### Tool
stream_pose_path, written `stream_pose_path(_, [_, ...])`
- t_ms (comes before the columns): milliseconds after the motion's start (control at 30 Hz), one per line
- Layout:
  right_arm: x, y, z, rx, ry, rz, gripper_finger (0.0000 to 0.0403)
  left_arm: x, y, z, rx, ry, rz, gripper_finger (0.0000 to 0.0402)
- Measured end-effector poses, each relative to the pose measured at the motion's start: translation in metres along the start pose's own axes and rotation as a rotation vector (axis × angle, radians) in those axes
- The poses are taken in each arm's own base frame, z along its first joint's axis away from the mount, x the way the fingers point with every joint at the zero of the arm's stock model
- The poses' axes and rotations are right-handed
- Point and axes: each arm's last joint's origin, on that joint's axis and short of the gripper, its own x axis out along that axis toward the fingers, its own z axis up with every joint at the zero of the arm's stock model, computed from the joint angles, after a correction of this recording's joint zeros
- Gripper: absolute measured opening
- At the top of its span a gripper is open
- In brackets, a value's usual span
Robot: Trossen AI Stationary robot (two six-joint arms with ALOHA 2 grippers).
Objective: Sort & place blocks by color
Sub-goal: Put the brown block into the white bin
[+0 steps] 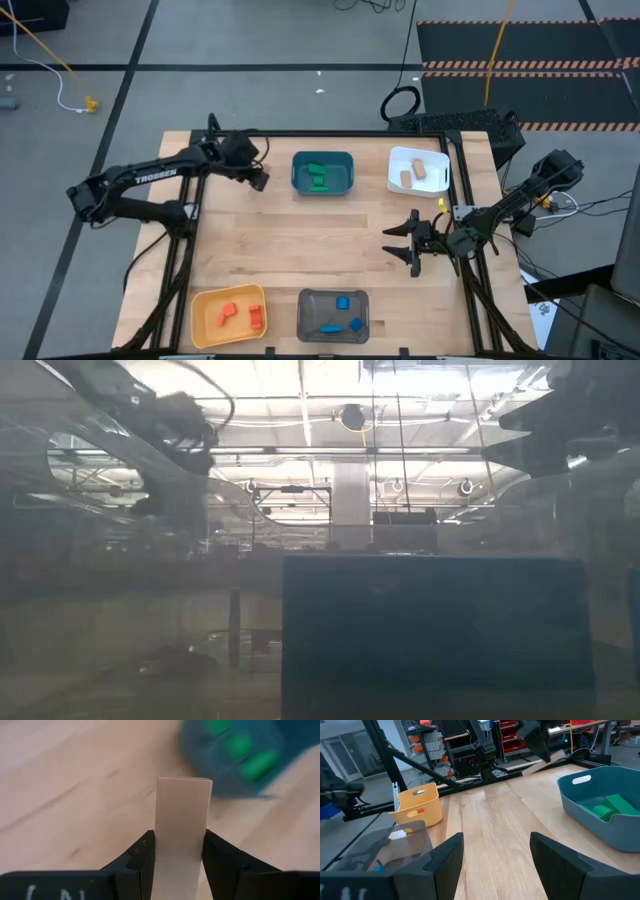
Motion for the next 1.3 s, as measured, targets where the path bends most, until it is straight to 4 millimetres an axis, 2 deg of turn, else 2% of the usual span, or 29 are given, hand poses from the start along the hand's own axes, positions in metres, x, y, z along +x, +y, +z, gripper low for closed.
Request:
stream_pose_path(500, [0.000,0.000,0.000,0.000,0.000,0.000,0.0222,-0.022,-0.093,-0.007,0.312,-0.335,-0.430,0.0131])
stream_pose_path(833, [0.001,-0.001,0.003,0.015,-0.033,-0.039,0.0222,-0.025,-0.133,-0.019,0.430,-0.453,-0.613,0.0131])
stream_pose_path(1033, [0.000,0.002,0.011,0.081,-0.097,0.019,0.0222,-0.013,-0.150,-0.025,0.442,-0.534,-0.592,0.0131])
stream_pose_path(1300, [0.000,0.004,0.014,0.108,-0.111,0.060,0.0222,0.017,-0.172,-0.024,0.394,-0.699,-0.642,0.0131])
